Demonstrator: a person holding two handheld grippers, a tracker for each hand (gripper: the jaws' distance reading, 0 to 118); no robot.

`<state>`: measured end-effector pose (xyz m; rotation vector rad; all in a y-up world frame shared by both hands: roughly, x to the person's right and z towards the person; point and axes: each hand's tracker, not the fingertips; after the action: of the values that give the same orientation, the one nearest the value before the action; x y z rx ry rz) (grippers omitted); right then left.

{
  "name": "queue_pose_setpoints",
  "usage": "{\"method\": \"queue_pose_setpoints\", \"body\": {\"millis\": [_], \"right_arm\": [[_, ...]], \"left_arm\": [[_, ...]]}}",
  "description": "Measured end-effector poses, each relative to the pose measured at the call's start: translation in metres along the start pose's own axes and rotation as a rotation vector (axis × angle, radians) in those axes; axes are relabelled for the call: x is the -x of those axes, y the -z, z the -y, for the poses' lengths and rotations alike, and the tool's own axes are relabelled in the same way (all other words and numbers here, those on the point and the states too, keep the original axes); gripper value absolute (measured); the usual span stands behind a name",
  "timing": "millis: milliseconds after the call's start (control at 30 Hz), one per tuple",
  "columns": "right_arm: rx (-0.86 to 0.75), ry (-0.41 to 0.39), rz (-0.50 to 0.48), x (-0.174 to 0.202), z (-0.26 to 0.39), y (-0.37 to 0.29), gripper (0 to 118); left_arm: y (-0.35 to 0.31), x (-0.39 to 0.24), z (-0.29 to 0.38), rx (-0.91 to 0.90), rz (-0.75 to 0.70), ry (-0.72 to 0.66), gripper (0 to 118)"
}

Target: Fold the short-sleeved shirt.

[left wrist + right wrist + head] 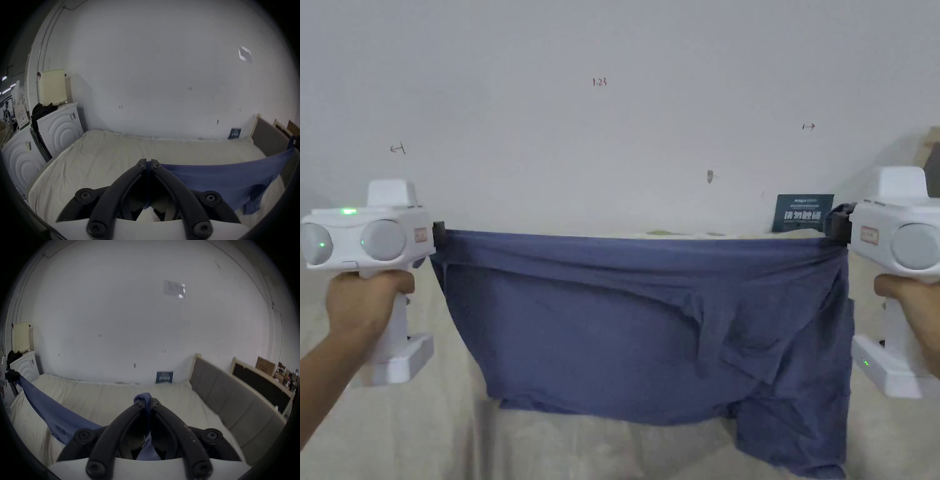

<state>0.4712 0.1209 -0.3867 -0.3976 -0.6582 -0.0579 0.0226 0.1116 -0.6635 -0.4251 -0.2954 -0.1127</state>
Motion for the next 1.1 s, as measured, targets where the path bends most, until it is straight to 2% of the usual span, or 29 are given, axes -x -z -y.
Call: {"method": "queue_pose_setpoints", "body": {"millis": [133, 233, 300, 467, 600, 733, 833, 1100], "right_arm": [[0.135, 0.029, -0.001, 0.000, 0.073, 0.015, 7], [0.222, 0.055, -0.039, -0.006, 0.129, 0.008, 7], [0.270, 0.080, -0.056, -0.011, 0.163, -0.011, 7], [0.353, 0.076, -0.078, -0.030, 0.246, -0.069, 7], [0.407, 0.129, -0.083, -0.048, 0.296, -0.121, 7], [0.441, 0.157, -0.088, -0.054, 0.326, -0.177, 7], [0.467, 0.176, -0.088, -0.062, 0.345, -0.206, 7], [0.656, 0.143, -0.039, -0.065, 0.399, -0.230, 7]], "left_arm": [[0.009, 0.002, 0.070, 0.119, 0.014, 0.018, 4], [-0.006, 0.014, 0.125, 0.173, 0.037, -0.020, 4], [-0.024, 0.025, 0.161, 0.209, 0.059, -0.067, 4], [-0.078, 0.051, 0.251, 0.306, 0.078, -0.020, 4], [-0.136, 0.066, 0.309, 0.383, 0.092, -0.014, 4], [-0.190, 0.076, 0.350, 0.394, 0.066, 0.021, 4], [-0.213, 0.087, 0.373, 0.461, 0.051, -0.005, 4], [-0.241, 0.097, 0.408, 0.613, 0.028, -0.009, 4]]}}
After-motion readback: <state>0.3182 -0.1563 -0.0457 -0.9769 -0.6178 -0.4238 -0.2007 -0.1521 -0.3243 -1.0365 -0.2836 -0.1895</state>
